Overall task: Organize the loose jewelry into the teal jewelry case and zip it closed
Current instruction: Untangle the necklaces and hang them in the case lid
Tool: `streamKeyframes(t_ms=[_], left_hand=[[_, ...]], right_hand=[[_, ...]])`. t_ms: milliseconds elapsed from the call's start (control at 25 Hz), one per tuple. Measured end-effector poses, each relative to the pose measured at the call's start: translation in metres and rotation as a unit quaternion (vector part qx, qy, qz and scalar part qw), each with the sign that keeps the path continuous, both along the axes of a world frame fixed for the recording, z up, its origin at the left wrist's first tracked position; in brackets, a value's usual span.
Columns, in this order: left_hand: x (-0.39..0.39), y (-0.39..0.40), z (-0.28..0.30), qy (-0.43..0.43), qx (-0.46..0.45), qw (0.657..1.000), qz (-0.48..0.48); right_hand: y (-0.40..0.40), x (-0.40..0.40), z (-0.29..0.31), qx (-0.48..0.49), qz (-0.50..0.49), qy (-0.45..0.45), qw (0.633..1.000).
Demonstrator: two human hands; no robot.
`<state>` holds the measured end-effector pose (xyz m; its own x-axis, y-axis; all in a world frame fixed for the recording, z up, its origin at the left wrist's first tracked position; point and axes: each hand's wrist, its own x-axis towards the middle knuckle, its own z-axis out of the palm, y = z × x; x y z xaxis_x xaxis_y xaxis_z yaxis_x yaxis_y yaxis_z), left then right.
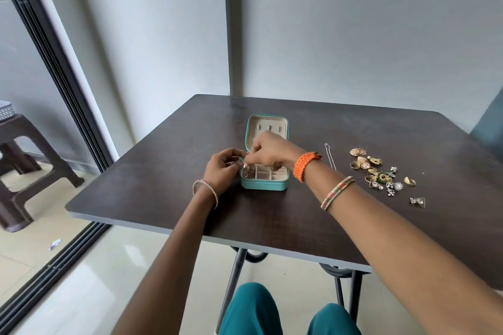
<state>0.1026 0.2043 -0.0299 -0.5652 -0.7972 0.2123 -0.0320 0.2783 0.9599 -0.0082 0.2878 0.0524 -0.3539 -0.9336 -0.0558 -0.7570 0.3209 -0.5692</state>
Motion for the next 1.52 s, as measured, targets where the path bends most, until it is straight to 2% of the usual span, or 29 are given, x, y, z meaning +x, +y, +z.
streamKeyframes(t_ms=[80, 160, 320, 400, 560, 720, 920, 1080, 1160, 1280, 1440, 1520], left_hand=[[0.005, 0.009, 0.009, 0.035, 0.021, 0.999, 0.019], [0.01, 0.021, 0.027, 0.057, -0.003, 0.998, 0.027], [0.016, 0.029, 0.102, 0.079, -0.051, 0.989, -0.115], [0.01, 0.038, 0.131, 0.067, -0.036, 0.982, -0.172], [-0.004, 0.062, 0.156, 0.127, 0.01, 0.986, -0.107], [-0.003, 0.08, 0.172, 0.163, 0.016, 0.983, -0.078], [0.008, 0.094, 0.186, 0.209, -0.023, 0.978, -0.009], [0.011, 0.104, 0.195, 0.204, 0.115, 0.968, -0.088], [0.009, 0.106, 0.198, 0.199, 0.139, 0.967, -0.08], [0.007, 0.107, 0.202, 0.189, 0.123, 0.973, -0.054], [0.006, 0.109, 0.214, 0.158, 0.055, 0.985, -0.039], [0.003, 0.114, 0.218, 0.141, 0.035, 0.989, -0.041]], right_hand=[[0.011, -0.005, 0.018, -0.062, -0.028, -0.15, 0.986], [0.024, -0.009, 0.04, -0.109, -0.018, -0.249, 0.962], [0.046, -0.009, 0.084, -0.175, 0.023, -0.339, 0.924], [0.056, -0.009, 0.105, -0.204, 0.024, -0.333, 0.92], [0.07, -0.009, 0.134, -0.22, 0.049, -0.26, 0.939], [0.083, -0.012, 0.145, -0.222, 0.082, -0.294, 0.926], [0.097, -0.014, 0.149, -0.231, 0.103, -0.315, 0.915], [0.102, -0.011, 0.147, -0.214, 0.099, -0.308, 0.922], [0.104, -0.011, 0.15, -0.198, 0.095, -0.283, 0.934], [0.109, -0.015, 0.149, -0.191, 0.062, -0.273, 0.941], [0.122, -0.025, 0.144, -0.135, 0.032, -0.321, 0.937], [0.128, -0.028, 0.142, -0.137, 0.023, -0.344, 0.929]])
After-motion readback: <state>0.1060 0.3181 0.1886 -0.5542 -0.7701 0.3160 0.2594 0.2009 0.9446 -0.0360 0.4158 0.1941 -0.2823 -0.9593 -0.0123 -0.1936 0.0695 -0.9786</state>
